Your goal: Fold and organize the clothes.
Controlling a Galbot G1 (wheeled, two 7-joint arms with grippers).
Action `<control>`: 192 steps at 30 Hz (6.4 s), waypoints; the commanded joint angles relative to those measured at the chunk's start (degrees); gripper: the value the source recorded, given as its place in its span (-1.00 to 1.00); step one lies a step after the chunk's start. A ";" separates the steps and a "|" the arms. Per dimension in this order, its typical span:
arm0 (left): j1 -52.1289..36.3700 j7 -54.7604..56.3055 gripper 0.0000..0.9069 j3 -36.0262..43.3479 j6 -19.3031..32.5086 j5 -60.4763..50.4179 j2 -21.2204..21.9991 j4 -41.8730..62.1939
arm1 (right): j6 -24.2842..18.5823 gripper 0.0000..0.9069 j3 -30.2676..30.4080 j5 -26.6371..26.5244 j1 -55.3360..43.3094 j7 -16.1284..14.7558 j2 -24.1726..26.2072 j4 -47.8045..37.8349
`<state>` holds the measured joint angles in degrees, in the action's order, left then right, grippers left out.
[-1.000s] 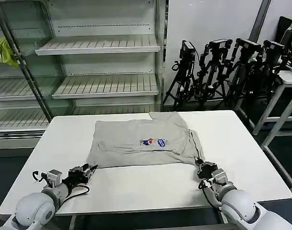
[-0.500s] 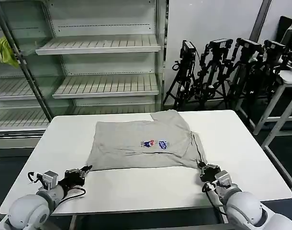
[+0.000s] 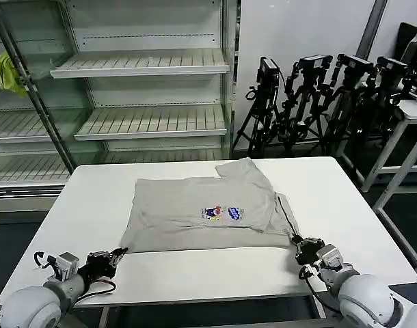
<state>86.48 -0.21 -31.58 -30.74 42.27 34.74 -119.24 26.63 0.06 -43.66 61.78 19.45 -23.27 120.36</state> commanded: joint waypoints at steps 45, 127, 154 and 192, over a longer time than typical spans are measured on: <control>41.07 0.36 1.00 -29.50 -1.30 3.34 -6.24 -13.44 | 6.47 1.00 8.02 -14.67 -2.29 6.80 20.44 14.56; -31.03 -5.19 1.00 14.01 0.58 3.15 -0.11 18.16 | -3.17 1.00 14.33 -0.76 -43.66 -12.16 -35.54 -47.16; -35.45 -8.05 0.93 20.55 1.06 -0.02 5.98 22.29 | -3.53 0.89 11.17 4.60 -40.13 -11.10 -46.23 -53.43; -38.68 -10.90 0.53 21.19 2.25 -4.21 6.55 31.39 | -3.99 0.29 9.62 6.62 -37.92 -11.50 -45.03 -53.02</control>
<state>48.20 -10.67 -10.55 -28.56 38.92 41.24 -89.95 22.41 9.72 -37.26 23.75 7.86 -68.42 67.34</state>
